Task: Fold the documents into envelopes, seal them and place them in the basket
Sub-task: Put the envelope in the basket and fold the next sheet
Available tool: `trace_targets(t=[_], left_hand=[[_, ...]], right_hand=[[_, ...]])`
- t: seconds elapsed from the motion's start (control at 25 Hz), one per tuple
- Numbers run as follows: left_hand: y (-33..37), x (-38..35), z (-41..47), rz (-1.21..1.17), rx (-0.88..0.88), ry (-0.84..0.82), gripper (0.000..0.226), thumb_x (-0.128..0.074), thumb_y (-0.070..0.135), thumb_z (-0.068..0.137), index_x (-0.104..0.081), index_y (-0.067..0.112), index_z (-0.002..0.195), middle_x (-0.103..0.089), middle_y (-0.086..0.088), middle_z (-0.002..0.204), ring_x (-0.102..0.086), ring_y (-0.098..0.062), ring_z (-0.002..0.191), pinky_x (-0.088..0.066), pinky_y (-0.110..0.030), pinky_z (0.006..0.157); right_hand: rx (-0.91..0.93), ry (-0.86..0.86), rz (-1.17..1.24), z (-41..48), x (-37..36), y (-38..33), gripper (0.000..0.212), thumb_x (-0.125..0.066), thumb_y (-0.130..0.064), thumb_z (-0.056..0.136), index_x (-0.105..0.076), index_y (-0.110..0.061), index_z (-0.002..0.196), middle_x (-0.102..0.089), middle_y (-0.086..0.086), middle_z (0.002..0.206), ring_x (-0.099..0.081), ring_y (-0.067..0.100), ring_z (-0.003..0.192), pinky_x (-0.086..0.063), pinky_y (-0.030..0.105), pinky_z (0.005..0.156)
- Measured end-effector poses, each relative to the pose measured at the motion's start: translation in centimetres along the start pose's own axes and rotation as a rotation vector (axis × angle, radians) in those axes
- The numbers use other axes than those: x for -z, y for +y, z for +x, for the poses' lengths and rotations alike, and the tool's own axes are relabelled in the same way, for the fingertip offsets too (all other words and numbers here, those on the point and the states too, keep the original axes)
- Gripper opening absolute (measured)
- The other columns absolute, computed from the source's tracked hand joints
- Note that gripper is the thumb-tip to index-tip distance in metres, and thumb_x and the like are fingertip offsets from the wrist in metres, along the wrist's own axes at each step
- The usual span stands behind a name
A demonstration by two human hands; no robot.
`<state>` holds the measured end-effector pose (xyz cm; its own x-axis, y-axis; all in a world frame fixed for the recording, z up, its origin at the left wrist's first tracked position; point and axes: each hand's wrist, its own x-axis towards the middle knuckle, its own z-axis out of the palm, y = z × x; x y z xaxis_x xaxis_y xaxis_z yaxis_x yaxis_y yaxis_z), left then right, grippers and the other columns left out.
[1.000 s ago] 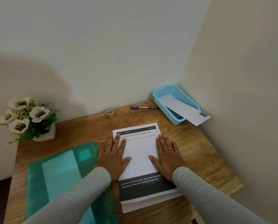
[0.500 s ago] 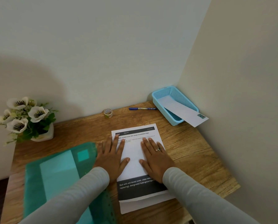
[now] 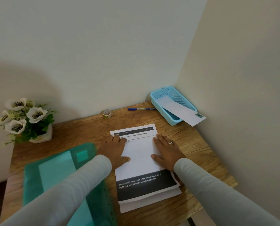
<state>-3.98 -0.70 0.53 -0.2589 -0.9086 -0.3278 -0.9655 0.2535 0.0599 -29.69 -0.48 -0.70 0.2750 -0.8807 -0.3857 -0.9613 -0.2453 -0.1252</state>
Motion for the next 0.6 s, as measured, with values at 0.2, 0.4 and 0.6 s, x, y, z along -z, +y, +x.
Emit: trace_targets(t=[0.2,0.4,0.6], left_hand=[[-0.1,1.2,1.3,-0.121,0.042,-0.117,0.084,-0.073,0.07,0.075,-0.039,0.033,0.143,-0.041,0.001,0.153,-0.036,-0.026,0.14,-0.036,-0.044,0.114],[0.2,1.8,1.0,-0.235,0.065,-0.043,0.061,-0.081,0.054,0.077,-0.049,0.036,0.126,-0.054,0.006,0.138,-0.051,-0.02,0.122,-0.048,-0.034,0.101],[0.1,2.6,0.7,-0.502,0.055,0.052,0.037,-0.075,0.022,0.091,-0.063,0.032,0.124,-0.066,0.005,0.116,-0.061,-0.013,0.098,-0.05,-0.017,0.078]], right_hand=[[-0.036,-0.018,0.092,0.1,2.0,-0.6,0.094,-0.065,-0.056,0.092,-0.009,-0.031,0.163,-0.009,-0.002,0.171,-0.01,0.026,0.157,-0.016,0.049,0.125],[-0.017,-0.007,0.069,0.2,3.5,-1.3,0.096,-0.075,-0.048,0.087,-0.015,-0.035,0.161,-0.019,-0.001,0.169,-0.014,0.027,0.156,-0.014,0.051,0.125],[-0.016,0.026,0.019,0.0,5.0,-1.7,0.083,-0.072,-0.038,0.093,-0.023,-0.035,0.16,-0.027,0.0,0.167,-0.022,0.029,0.154,-0.014,0.049,0.125]])
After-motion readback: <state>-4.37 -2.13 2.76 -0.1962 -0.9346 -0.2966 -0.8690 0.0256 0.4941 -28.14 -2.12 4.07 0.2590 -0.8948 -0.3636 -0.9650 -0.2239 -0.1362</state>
